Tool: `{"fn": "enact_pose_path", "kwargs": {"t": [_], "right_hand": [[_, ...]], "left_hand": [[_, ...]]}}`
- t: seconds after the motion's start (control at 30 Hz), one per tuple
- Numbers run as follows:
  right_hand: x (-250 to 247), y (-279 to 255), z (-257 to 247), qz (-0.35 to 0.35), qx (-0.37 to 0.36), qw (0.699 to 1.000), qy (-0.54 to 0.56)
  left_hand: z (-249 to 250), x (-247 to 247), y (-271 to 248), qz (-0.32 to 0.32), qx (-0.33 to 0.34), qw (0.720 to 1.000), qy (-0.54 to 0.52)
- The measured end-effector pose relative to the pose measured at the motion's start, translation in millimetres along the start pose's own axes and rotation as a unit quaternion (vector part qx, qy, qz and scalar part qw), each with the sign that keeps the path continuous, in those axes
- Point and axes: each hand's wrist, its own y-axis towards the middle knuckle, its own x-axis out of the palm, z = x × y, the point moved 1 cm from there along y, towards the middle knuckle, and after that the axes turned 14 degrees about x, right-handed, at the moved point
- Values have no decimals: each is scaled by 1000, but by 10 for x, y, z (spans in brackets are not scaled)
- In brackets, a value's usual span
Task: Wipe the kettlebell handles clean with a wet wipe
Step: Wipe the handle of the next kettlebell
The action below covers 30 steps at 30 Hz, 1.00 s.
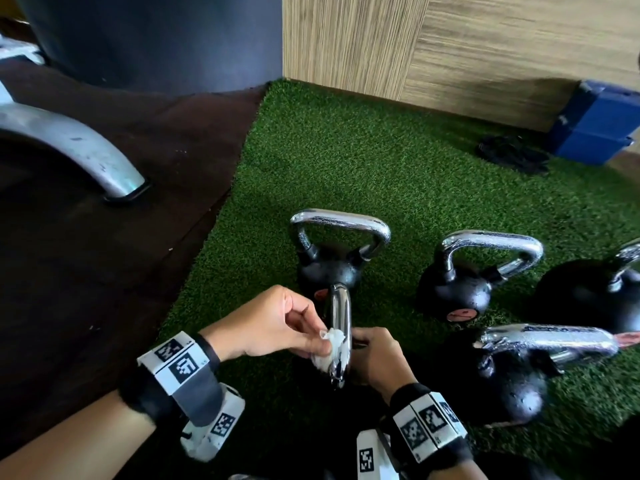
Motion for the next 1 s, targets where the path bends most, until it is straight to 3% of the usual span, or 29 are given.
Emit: {"fn": "enact_pose_path", "kwargs": {"t": [0.23, 0.43, 0.63, 0.73, 0.83, 0.9, 1.0], "right_hand": [[-33, -7, -11, 0, 3, 999, -32], [-21, -20, -25, -9, 5, 1000, -5], [-100, -24, -142, -36, 33, 997, -56], [-314, -108, -398, 26, -3, 990, -138], [-609, -254, -691, 111, -85, 988, -64], [-751, -385, -882, 63, -160, 985, 27], [-779, -617, -1121, -83, -245, 963, 74]], "left_hand": [[-91, 112, -196, -29, 47, 997, 53], [-234, 221, -313, 7, 101, 987, 122], [-312, 195, -307, 5, 92, 981, 172], [-213, 43, -257, 42, 84, 988, 121], [-42, -162, -179, 148, 78, 985, 28], [91, -244, -117, 179, 74, 980, -36], [264, -272, -29, 174, 74, 977, -94]]}}
